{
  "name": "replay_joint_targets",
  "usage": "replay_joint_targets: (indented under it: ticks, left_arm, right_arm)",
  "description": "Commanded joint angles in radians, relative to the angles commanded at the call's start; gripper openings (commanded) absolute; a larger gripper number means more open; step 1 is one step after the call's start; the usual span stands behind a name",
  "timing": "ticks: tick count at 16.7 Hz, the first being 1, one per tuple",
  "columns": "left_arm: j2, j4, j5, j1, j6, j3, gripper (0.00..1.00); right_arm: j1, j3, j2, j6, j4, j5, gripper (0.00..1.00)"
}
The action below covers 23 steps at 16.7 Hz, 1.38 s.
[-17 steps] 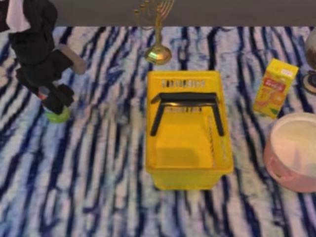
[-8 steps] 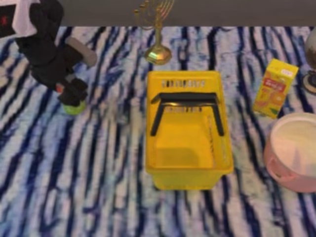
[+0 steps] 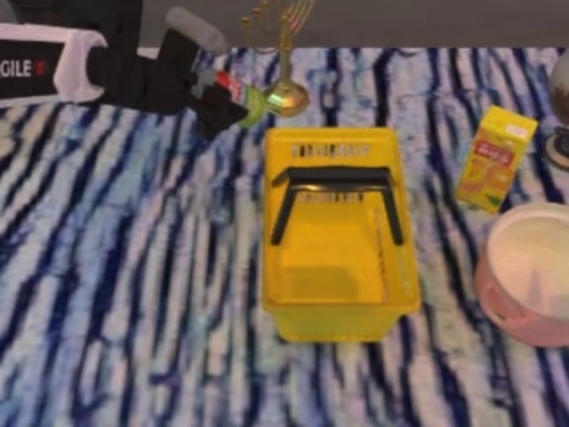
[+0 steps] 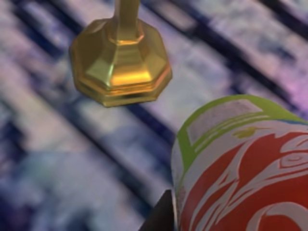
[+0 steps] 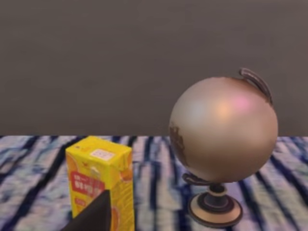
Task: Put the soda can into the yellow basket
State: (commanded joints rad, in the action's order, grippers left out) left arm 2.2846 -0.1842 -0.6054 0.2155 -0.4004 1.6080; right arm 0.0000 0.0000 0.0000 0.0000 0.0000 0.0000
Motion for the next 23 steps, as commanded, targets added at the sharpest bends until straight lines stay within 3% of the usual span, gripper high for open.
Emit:
replay_joint_targets:
  ticks: [6, 9, 11, 14, 19, 23]
  left_arm:
    - [-0.067, 0.587, -0.399, 0.060, 0.220, -0.163, 0.00]
    - [-0.105, 0.799, -0.553, 0.084, 0.300, -0.226, 0.00]
    - [-0.127, 0.890, -0.625, 0.095, 0.335, -0.252, 0.00]
    - [-0.143, 0.945, -0.672, 0.102, 0.356, -0.269, 0.00]
    - [-0.135, 0.947, -0.672, 0.097, 0.354, -0.266, 0.00]
    - [-0.037, 1.063, -0.675, 0.089, 0.356, -0.282, 0.00]
  right_arm:
    - [0.000, 0.000, 0.000, 0.000, 0.000, 0.000, 1.00]
    - [0.000, 0.000, 0.000, 0.000, 0.000, 0.000, 1.00]
    - [0.000, 0.000, 0.000, 0.000, 0.000, 0.000, 1.00]
    - [0.000, 0.000, 0.000, 0.000, 0.000, 0.000, 1.00]
    - [0.000, 0.000, 0.000, 0.000, 0.000, 0.000, 1.00]
    - [0.000, 0.000, 0.000, 0.000, 0.000, 0.000, 1.00]
